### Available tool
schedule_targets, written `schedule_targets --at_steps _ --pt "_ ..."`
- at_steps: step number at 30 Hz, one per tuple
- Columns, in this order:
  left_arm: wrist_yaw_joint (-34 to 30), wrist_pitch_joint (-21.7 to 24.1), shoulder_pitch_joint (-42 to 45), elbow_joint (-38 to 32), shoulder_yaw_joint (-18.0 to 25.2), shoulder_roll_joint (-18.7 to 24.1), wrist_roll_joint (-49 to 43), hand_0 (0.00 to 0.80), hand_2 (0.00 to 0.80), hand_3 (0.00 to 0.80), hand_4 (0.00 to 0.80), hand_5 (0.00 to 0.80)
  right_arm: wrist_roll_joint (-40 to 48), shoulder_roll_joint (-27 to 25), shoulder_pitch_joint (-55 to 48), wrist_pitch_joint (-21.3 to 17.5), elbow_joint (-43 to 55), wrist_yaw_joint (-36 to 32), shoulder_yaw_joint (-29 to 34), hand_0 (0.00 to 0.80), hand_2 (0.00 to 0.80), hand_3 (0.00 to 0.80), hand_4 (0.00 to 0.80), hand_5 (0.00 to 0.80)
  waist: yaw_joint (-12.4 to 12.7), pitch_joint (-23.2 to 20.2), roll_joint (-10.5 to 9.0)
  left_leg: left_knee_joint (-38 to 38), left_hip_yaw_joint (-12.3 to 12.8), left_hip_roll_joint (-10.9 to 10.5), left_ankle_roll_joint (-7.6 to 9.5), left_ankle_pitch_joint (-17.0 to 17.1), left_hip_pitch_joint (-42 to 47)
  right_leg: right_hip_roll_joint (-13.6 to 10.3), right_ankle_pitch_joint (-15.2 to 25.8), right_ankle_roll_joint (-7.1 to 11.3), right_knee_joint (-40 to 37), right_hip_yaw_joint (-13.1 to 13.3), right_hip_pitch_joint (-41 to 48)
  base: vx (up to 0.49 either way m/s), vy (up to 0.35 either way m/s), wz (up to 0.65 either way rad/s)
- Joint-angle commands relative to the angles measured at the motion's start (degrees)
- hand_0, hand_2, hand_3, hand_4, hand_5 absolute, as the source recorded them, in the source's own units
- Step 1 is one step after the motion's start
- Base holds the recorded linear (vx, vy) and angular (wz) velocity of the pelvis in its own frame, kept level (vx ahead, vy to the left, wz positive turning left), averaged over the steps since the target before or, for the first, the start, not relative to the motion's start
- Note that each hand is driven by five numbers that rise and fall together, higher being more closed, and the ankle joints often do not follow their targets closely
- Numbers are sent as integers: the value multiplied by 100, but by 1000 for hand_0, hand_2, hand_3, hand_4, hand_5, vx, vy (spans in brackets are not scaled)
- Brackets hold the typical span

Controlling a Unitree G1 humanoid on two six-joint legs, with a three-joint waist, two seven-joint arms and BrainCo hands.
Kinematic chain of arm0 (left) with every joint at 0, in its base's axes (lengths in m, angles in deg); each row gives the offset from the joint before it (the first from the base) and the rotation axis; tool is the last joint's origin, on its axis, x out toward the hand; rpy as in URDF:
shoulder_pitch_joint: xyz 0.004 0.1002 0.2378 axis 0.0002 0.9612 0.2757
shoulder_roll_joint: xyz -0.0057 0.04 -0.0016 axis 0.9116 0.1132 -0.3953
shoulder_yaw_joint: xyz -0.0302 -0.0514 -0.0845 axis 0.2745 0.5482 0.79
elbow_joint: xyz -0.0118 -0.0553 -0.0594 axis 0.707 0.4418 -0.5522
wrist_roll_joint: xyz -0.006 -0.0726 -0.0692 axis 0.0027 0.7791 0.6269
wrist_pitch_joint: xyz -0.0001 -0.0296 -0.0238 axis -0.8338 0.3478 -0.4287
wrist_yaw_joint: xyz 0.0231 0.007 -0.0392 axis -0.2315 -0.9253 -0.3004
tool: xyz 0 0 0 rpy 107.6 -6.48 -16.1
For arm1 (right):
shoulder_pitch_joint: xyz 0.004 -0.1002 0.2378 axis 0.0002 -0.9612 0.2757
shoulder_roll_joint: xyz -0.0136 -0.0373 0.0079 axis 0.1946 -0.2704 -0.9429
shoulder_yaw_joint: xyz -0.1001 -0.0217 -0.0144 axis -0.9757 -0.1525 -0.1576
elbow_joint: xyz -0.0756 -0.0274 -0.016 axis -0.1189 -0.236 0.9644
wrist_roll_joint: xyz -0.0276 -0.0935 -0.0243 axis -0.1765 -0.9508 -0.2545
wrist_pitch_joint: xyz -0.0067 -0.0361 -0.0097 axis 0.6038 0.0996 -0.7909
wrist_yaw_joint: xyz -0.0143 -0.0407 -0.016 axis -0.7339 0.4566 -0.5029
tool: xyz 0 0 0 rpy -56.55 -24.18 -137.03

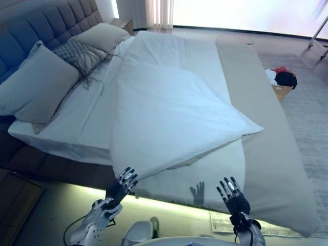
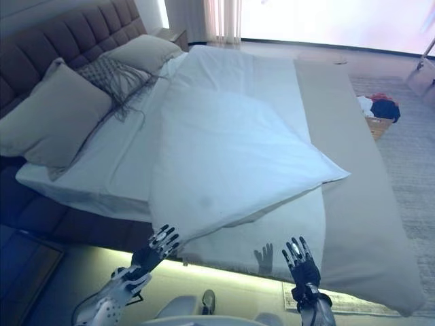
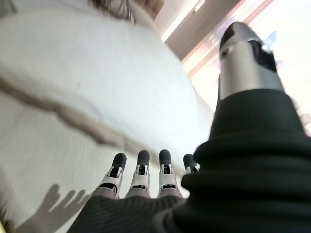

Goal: Make the bed neatly

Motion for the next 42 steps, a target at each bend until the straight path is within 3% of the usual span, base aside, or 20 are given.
schedule_targets --at_steps 1,5,9,12,16,22,24,26,28,31,32,34,39,41,42 --pt "155 250 -21 -410 84 131 61 0 0 0 0 0 -59 -174 1 -389 176 -51 -54 0 0 0 0 0 -154 -165 42 -130 -518 -220 -75 378 -279 302 1186 -129 -1422 -418 -31 204 -85 0" --pt "172 255 -55 -249 189 100 134 0 0 0 0 0 54 -215 276 -434 -40 -87 -8 0 0 0 0 0 -223 -67 -53 -92 -563 -291 -126 122 113 141 1436 -28 -2255 -504 13 183 -88 11" --pt "42 211 -118 -246 265 71 128 0 0 0 0 0 -9 -161 347 -327 -95 -18 133 0 0 0 0 0 -357 -62 -171 -123 -450 -269 -212 -96 343 -18 1828 152 -2965 -354 -69 145 -71 -24" --pt "70 187 -173 -369 252 55 158 0 0 0 0 0 -77 -155 361 -314 -186 -89 259 0 0 0 0 0 -424 -78 -210 -130 -442 -171 -279 -185 396 -25 1849 214 -3302 -215 -71 102 -74 -32" --pt "98 226 -117 -334 262 28 119 0 0 0 0 0 7 -201 443 -351 -262 -72 362 0 0 0 0 0 -353 -150 -346 -47 -441 -88 -354 -312 357 -39 1835 287 -3827 -285 65 124 -186 6" --pt "-121 276 -129 -305 454 110 181 0 0 0 0 0 201 -183 485 -63 -398 -174 478 0 0 0 0 0 -450 -144 -456 -63 -208 148 -443 -586 520 -29 2264 481 -4489 -325 -235 127 -222 -1" --pt "-120 259 -162 -352 523 113 217 0 0 0 0 0 309 -167 492 74 -567 -335 533 0 0 0 0 0 -481 -127 -470 18 -99 265 -455 -654 500 24 2185 510 -4494 -321 -263 99 -226 2" --pt "-51 222 -168 -294 528 78 256 0 0 0 0 0 438 -152 549 224 -777 -363 608 0 0 0 0 0 -481 -127 -496 173 -144 373 -497 -671 464 150 1993 510 -4387 -252 -188 130 -245 9" --pt "-134 87 -136 -357 568 73 277 0 0 0 0 0 531 -226 533 327 -735 -347 610 0 0 0 0 0 -491 -109 -543 335 -162 582 -584 -675 475 246 1775 409 -4196 -269 -143 136 -240 24" --pt "-208 69 -97 -359 481 98 118 0 0 0 0 0 915 -366 576 541 -775 -358 651 0 0 0 0 0 -525 -108 -583 1031 -19 1032 -816 -316 400 372 1515 152 -4037 -493 -46 113 -185 29" --pt "-239 5 -55 -410 480 89 77 0 0 0 0 0 940 -431 570 636 -792 -371 696 0 0 0 0 0 -501 -70 -573 1617 144 1206 -920 124 151 443 1398 -21 -4025 -633 94 76 -121 37" --pt "-222 -17 13 -476 424 65 85 0 0 0 0 0 1023 -491 598 713 -901 -472 749 0 0 0 0 0 -423 13 -513 1953 134 1296 -1017 496 -206 515 1348 -125 -4010 -741 229 79 0 58" --pt "-306 -115 -9 -412 312 -11 -64 0 0 0 0 0 1683 -508 860 665 -1310 -475 898 0 0 0 0 0 -57 154 -149 192 -194 1525 -1322 1313 -411 440 1144 -6 -4127 -1018 779 170 244 33" --pt "-330 -207 -170 -283 261 -36 -130 0 0 0 0 0 2041 -512 1029 661 -1637 -510 986 0 0 0 0 0 68 157 -116 -120 -282 1480 -1362 1359 -526 335 1070 63 -4178 -1038 971 194 223 33" --pt "-398 -304 -299 -186 269 -12 -189 0 0 0 0 0 2228 -509 1187 648 -1956 -461 1092 0 0 0 0 0 133 138 -139 -66 -321 1355 -1328 1103 -564 186 1060 144 -4174 -1052 1055 178 159 39"
